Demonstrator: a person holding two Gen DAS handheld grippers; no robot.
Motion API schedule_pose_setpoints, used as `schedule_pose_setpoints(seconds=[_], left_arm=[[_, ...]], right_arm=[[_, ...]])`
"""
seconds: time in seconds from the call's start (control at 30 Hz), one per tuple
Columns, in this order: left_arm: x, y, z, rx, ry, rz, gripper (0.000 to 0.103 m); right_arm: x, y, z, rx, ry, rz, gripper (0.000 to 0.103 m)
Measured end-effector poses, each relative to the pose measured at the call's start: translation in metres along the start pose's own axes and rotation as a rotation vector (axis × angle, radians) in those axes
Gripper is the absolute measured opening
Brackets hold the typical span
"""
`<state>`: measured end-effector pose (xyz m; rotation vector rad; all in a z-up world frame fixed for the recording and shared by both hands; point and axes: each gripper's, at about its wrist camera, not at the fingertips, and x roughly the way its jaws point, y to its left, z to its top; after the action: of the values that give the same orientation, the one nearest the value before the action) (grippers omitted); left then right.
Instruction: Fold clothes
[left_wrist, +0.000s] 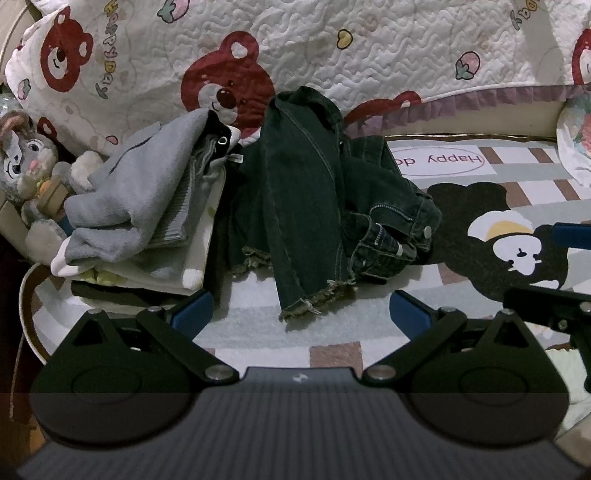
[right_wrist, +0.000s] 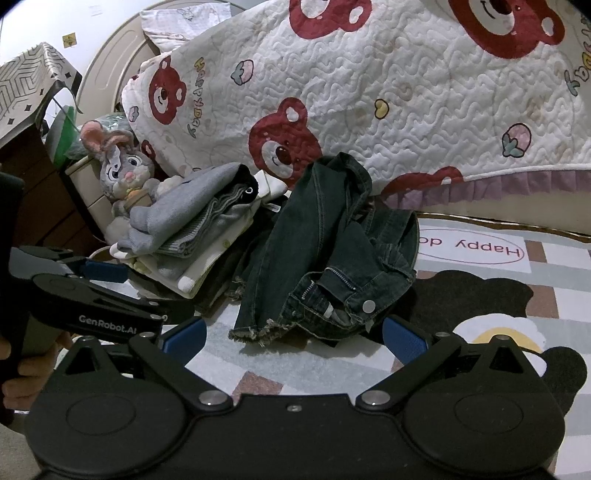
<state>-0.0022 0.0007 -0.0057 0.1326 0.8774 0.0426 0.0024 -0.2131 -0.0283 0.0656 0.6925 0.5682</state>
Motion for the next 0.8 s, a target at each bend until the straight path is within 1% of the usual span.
schedule_pose_setpoints(seconds=[0.07, 0.17, 0.23, 0.27, 0.33, 0.4, 0.43, 0.47, 0.5, 0.53, 0.57, 0.63, 0.7, 0.8], left_arm=[[0.007, 0.007, -0.002, -0.015, -0.025, -0.010, 0.103], [0.022, 0.020, -0.006, -0.030, -0.110, -0.009, 0.103], [0.038, 0.032, -0.010, -0.049, -0.172, 0.001, 0.103], [0.045, 0.038, -0.011, -0.058, -0.202, 0.006, 0.103], [0.067, 0.054, -0.011, -0.098, -0.178, -0.020, 0.102], [0.084, 0.062, -0.012, -0.128, -0.160, -0.030, 0.100], [0.091, 0.064, -0.013, -0.130, -0.148, -0.030, 0.097], [0.099, 0.064, -0.014, -0.120, -0.138, -0.033, 0.095], [0.105, 0.063, -0.016, -0.109, -0.132, -0.030, 0.091], [0.111, 0.061, -0.017, -0.091, -0.127, -0.019, 0.086], [0.116, 0.059, -0.018, -0.071, -0.124, -0.013, 0.083], [0.126, 0.054, -0.022, -0.040, -0.122, -0.015, 0.072], [0.134, 0.052, -0.026, -0.030, -0.133, -0.016, 0.069], [0.145, 0.051, -0.029, -0.023, -0.157, -0.012, 0.068]], right_arm=[[0.005, -0.006, -0.002, 0.016, -0.007, 0.010, 0.103], [0.021, -0.028, -0.008, 0.090, -0.001, 0.031, 0.103], [0.039, -0.047, -0.013, 0.137, 0.063, 0.046, 0.102], [0.045, -0.055, -0.016, 0.161, 0.081, 0.042, 0.102], [0.056, -0.070, -0.022, 0.216, 0.097, 0.031, 0.101], [0.068, -0.085, -0.027, 0.280, 0.121, 0.050, 0.098], [0.074, -0.091, -0.030, 0.310, 0.134, 0.063, 0.097], [0.080, -0.097, -0.032, 0.339, 0.148, 0.076, 0.094], [0.086, -0.102, -0.033, 0.359, 0.158, 0.081, 0.091], [0.092, -0.106, -0.033, 0.369, 0.163, 0.082, 0.090], [0.096, -0.109, -0.032, 0.382, 0.164, 0.087, 0.090], [0.105, -0.116, -0.029, 0.421, 0.164, 0.111, 0.090], [0.112, -0.123, -0.028, 0.477, 0.159, 0.147, 0.089], [0.125, -0.127, -0.031, 0.560, 0.144, 0.183, 0.090]])
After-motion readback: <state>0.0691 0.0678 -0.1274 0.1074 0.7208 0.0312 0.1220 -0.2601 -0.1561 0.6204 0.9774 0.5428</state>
